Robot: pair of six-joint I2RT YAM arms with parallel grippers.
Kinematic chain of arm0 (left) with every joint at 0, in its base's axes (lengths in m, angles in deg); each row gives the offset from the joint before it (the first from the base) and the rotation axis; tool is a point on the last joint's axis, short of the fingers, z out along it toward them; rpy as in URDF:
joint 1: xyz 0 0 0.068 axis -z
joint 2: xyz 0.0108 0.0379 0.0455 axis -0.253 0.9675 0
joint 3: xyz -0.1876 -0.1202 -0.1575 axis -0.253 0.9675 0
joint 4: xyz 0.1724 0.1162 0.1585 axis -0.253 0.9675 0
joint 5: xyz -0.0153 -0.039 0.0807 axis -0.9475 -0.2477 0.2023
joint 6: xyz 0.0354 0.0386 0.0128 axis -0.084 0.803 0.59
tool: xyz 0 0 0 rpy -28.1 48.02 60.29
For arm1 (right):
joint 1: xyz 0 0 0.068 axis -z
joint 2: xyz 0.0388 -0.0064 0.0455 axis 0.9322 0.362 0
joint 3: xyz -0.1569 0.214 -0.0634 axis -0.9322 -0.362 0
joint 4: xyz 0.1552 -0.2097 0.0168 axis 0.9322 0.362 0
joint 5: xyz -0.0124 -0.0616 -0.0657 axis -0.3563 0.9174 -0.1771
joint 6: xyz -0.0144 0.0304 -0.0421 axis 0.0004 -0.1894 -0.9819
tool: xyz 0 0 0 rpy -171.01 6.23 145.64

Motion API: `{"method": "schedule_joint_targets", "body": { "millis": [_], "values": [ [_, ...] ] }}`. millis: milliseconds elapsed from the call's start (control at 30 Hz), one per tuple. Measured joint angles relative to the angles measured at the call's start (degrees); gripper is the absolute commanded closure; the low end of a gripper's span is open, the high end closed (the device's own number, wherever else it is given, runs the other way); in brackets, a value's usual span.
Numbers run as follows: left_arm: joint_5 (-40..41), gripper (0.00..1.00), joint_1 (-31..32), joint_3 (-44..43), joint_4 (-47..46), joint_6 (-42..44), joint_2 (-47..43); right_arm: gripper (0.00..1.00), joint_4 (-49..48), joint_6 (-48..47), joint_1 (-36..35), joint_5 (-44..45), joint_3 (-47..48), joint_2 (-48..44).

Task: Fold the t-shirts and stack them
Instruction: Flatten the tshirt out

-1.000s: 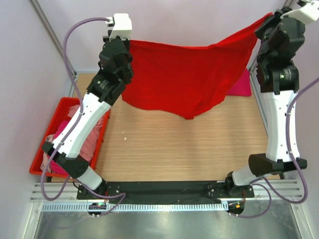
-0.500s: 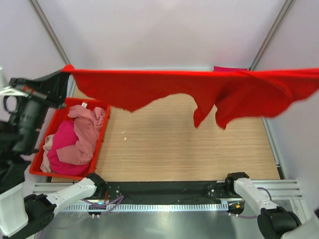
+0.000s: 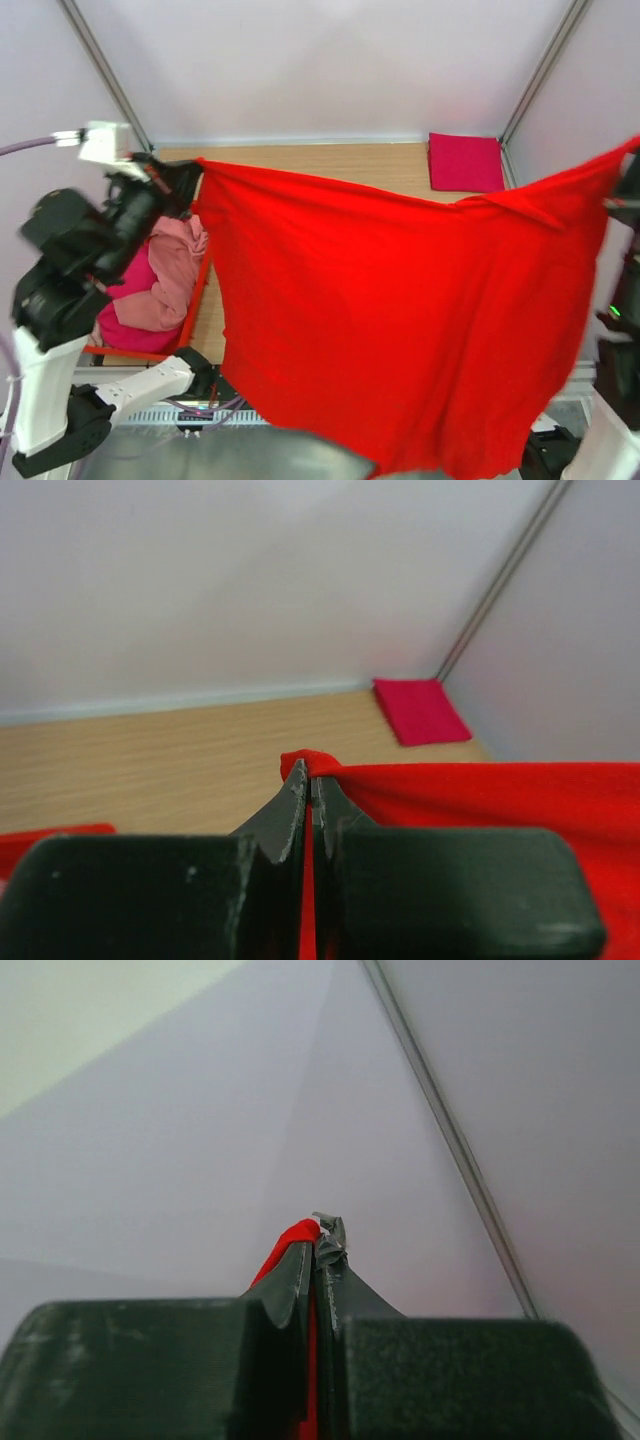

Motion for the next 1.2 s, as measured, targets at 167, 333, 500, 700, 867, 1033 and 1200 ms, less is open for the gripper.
{"method": "schedule_joint_targets", "body": {
  "millis": [167,333,500,700,867,1033,1200],
  "values": [
    [6.3,1.00,-0.1,10.6,-5.0,5.0,5.2,0.99,-7.2,-0.7,0.0,0.4,-21.4,2.2],
    [9.4,1.00,-4.3,22.8,-12.0,8.5,16.2,0.99,-16.7,-2.0,0.0,0.5,-36.6,10.4],
    [8.7,1.00,-10.3,24.9,-15.8,9.8,34.9,0.99,-26.4,-4.5,0.5,0.5,-43.3,26.8],
    [8.8,1.00,-13.5,9.2,-15.1,11.8,61.5,0.99,-32.6,-6.3,2.0,-3.0,-40.0,47.4],
    [9.1,1.00,-14.8,2.2,-14.1,12.9,70.1,0.99,-34.3,-7.6,2.2,-5.5,-31.8,58.5],
    [10.1,1.00,-17.6,-2.1,-13.3,12.9,71.3,0.99,-34.1,-8.3,2.2,-7.1,-23.3,64.4],
    [10.5,1.00,-20.6,-5.8,-13.1,13.6,71.5,0.99,-33.7,-8.3,2.2,-8.7,-14.0,69.8]
  ]
}}
